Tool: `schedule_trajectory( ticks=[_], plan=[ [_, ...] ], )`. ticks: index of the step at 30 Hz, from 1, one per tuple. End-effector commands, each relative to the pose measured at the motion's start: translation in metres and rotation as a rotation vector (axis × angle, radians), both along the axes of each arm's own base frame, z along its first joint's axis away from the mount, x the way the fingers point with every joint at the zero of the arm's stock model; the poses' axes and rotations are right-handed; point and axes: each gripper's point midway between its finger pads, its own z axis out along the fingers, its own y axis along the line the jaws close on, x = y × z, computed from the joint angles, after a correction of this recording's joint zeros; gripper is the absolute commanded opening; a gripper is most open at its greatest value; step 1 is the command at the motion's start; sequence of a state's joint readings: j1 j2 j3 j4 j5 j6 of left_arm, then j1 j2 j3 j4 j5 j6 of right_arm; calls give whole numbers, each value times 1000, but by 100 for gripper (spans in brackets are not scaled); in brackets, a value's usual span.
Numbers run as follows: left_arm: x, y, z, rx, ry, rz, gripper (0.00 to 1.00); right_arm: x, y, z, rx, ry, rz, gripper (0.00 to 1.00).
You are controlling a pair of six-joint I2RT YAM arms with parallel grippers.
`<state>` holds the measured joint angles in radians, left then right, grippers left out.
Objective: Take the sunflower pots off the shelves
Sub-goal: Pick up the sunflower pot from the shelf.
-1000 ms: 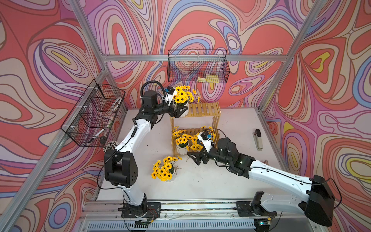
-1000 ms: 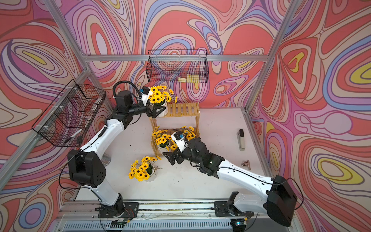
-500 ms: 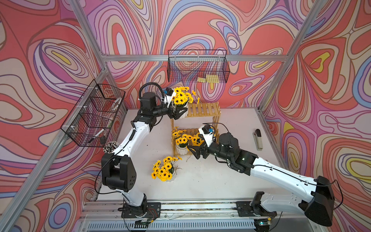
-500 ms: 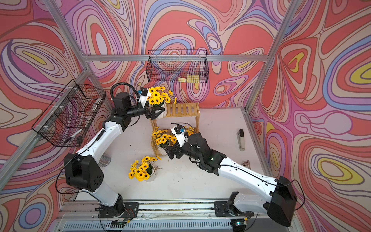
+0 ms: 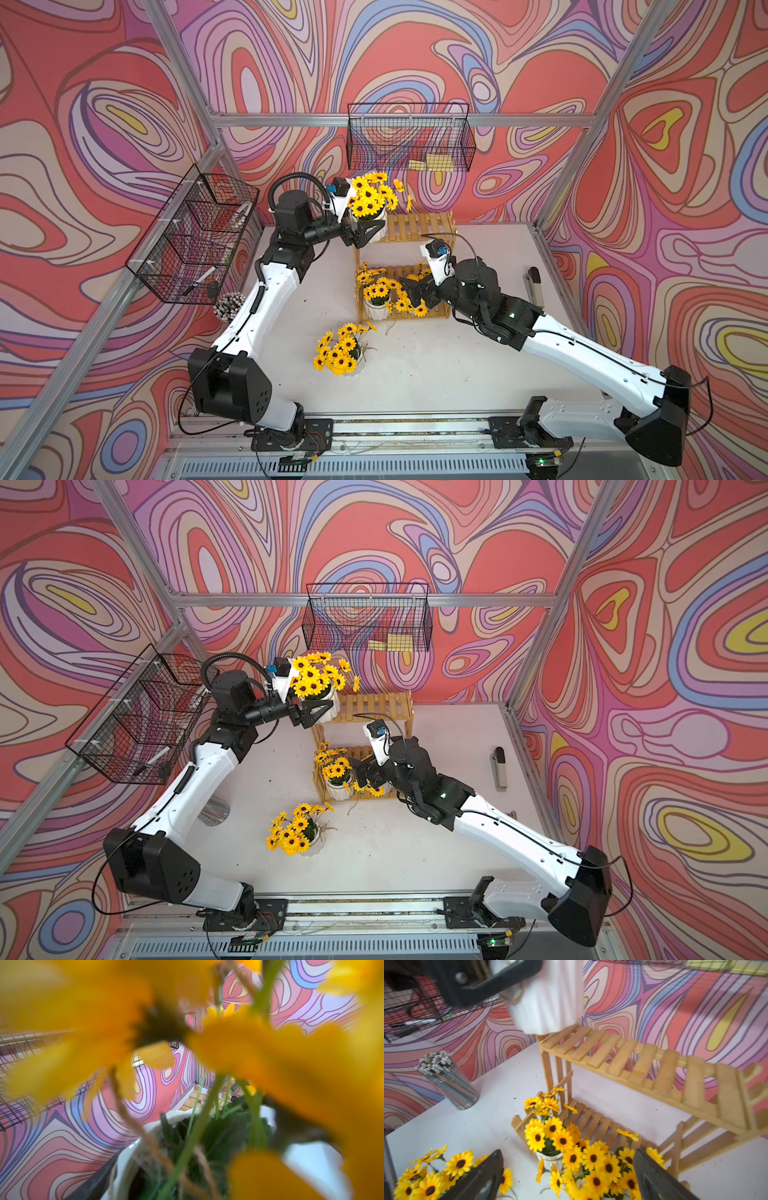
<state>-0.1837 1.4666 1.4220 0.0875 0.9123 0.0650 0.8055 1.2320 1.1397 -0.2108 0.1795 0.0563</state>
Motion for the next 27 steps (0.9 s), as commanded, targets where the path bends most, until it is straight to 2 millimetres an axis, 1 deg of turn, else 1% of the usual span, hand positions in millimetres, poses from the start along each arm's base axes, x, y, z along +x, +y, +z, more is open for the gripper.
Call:
schedule_trajectory(
  ticks=[1,4,5,7,9,12,17,19,23,27],
  plan=[
    [-24,2,32,-34,-107,-18,0,20,-31,8,-35,-1,-102,98],
    [-39,2,37,-61,-100,-44,0,38,-55,18,-7,8,-160,98],
    [-44,2,40,-75,-105,-48,0,45,-64,20,7,16,-180,98],
    [-52,-2,40,-79,-110,-51,0,57,-84,21,39,34,-227,98],
    [-60,-11,33,-42,-107,-61,0,68,-103,19,65,52,-270,98],
    [-71,-25,22,15,-91,-79,0,77,-122,19,88,59,-313,98],
    [-87,-36,17,-37,-65,-107,0,88,-149,21,132,64,-361,98],
    [-93,-41,10,-16,-63,-102,0,91,-159,21,145,69,-376,98],
    [-106,-58,-1,-2,-50,-124,0,99,-175,15,160,90,-405,98],
    [-119,-80,-15,3,-16,-179,0,105,-191,8,184,105,-440,98]
  ],
)
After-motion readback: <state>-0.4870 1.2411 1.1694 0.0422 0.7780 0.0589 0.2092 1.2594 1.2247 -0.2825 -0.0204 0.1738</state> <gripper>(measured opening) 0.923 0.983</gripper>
